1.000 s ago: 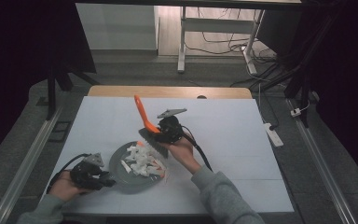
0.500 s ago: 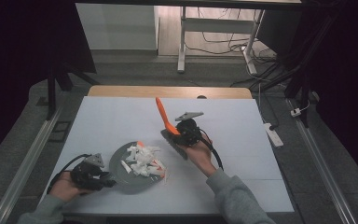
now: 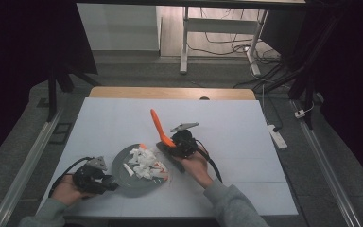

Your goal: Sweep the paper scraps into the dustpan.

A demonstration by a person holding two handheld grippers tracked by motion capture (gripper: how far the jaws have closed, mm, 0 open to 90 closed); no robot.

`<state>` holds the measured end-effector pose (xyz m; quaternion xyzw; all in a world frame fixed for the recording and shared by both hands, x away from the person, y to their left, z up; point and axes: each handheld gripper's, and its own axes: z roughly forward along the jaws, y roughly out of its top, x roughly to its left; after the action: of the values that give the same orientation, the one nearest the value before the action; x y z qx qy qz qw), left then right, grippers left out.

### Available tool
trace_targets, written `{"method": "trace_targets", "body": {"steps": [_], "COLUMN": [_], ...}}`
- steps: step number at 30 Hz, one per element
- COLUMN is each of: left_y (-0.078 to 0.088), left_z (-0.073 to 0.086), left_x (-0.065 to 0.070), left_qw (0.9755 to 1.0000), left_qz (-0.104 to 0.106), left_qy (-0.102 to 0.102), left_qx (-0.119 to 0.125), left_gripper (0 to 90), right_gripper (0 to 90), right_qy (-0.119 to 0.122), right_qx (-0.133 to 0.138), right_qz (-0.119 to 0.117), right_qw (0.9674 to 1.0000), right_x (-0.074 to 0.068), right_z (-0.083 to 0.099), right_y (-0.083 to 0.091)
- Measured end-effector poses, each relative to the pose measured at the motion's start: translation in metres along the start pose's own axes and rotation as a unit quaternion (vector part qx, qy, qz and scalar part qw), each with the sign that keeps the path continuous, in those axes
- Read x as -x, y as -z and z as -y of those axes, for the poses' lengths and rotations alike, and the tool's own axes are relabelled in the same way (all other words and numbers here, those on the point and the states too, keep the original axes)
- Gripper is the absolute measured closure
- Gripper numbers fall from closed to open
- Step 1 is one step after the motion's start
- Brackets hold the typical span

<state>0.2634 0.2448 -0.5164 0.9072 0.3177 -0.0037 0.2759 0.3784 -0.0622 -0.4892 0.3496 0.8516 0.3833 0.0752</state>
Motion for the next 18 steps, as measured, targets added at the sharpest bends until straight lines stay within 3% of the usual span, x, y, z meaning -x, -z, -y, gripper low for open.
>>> {"method": "trace_targets", "body": {"steps": [7, 11, 15, 18], "left_y": [-0.001, -0.001, -0.001, -0.002], "left_z": [0.0, 0.0, 0.0, 0.0], "left_x": [0.0, 0.0, 0.0, 0.0], "left_qw": [1.0, 1.0, 1.0, 1.0], "left_qz": [0.001, 0.0, 0.002, 0.002], "left_qy": [0.001, 0.001, 0.001, 0.001], "left_qx": [-0.001, -0.001, 0.0, -0.001], "left_gripper": [62.3, 62.3, 62.3, 62.3], "right_gripper": [70.6, 70.6, 70.6, 70.6], "right_qy": [0.01, 0.017, 0.015, 0.008], "right_qx": [0.009, 0.02, 0.043, 0.056], "right_qz": [-0.038, -0.063, -0.06, -0.045], "right_qw": [0.9992, 0.9977, 0.9972, 0.9974], "right_x": [-0.028, -0.04, -0.036, -0.025], "right_z": [-0.01, -0.015, -0.02, -0.024], "right_y": [-0.02, -0.021, -0.01, -0.002]}}
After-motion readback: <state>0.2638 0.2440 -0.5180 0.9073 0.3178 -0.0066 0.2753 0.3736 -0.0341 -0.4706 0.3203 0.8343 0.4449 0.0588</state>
